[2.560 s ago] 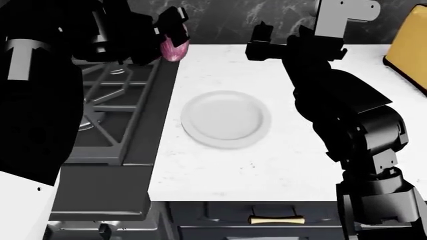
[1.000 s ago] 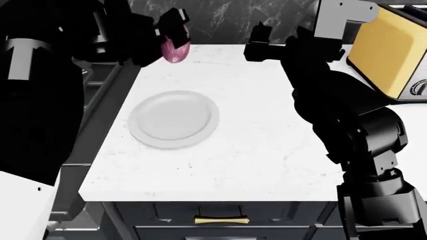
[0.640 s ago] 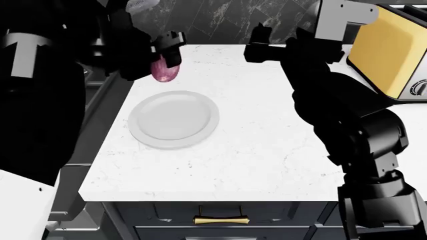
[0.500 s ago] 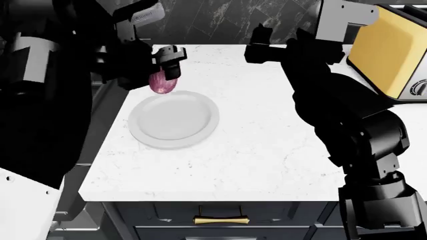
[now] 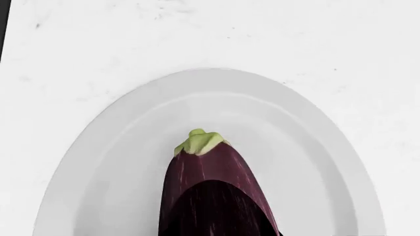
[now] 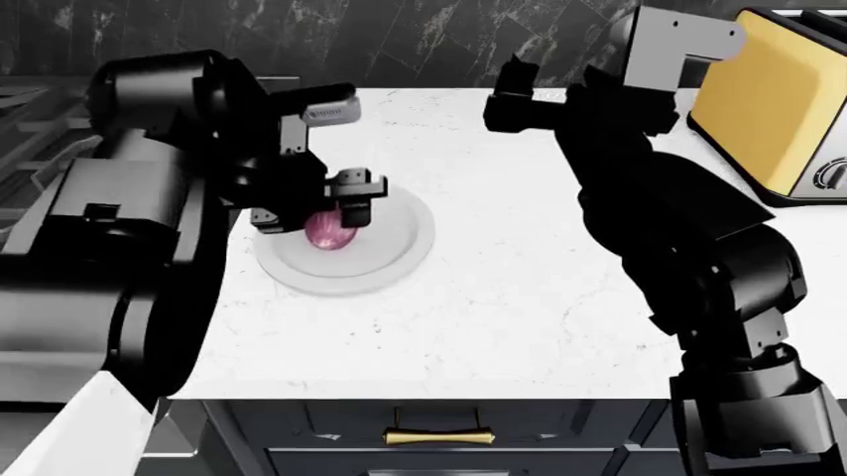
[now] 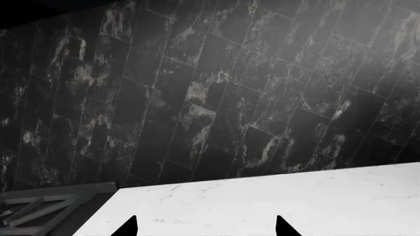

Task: Pick the eggplant from the pan and place it on the plate.

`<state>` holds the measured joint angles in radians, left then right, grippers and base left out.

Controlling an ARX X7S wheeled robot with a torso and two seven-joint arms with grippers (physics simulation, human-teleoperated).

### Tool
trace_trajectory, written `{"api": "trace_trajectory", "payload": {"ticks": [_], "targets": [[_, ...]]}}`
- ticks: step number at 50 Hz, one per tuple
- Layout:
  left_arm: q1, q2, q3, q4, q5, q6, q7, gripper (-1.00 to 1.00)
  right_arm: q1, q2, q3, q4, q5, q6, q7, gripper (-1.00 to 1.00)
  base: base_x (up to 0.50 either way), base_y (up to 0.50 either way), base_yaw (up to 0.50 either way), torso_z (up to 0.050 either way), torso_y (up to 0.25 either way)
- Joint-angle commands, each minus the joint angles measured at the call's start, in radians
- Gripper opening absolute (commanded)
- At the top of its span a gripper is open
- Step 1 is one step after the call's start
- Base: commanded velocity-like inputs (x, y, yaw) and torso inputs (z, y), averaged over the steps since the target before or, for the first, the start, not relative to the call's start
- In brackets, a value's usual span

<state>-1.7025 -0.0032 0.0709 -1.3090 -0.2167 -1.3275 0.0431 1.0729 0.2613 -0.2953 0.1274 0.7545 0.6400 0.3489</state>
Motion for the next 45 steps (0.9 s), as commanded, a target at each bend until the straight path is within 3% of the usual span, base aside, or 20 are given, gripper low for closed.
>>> {"api": "trace_trajectory", "payload": {"ticks": [1,21,22,39,45], "targets": [[-0.003,0.003,0.063,0.000,-0.047,-0.010,-0.023,-1.00,-0.007,0.000,0.001,0.004,0.007,-0.005,-0.001,1.00,0.00,0.00,0.00,0.000,0.000],[-0.015,0.003,0.113,0.000,-0.098,-0.008,-0.033,-1.00,-0.014,0.002,-0.001,0.002,0.014,-0.011,0.001,1.00,0.00,0.00,0.00,0.000,0.000],[-0.016,0.003,0.111,0.000,-0.099,-0.008,-0.034,1.00,-0.014,0.001,-0.003,0.003,0.013,-0.013,0.001,1.00,0.00,0.00,0.00,0.000,0.000],[-0.030,0.003,0.077,0.000,-0.065,-0.005,-0.038,1.00,-0.018,0.003,-0.006,0.001,0.017,-0.018,0.002,1.00,0.00,0.00,0.00,0.000,0.000],[-0.059,0.003,-0.008,0.000,0.000,0.010,-0.040,1.00,-0.018,0.005,-0.005,-0.002,0.021,-0.018,0.005,1.00,0.00,0.00,0.00,0.000,0.000]]}}
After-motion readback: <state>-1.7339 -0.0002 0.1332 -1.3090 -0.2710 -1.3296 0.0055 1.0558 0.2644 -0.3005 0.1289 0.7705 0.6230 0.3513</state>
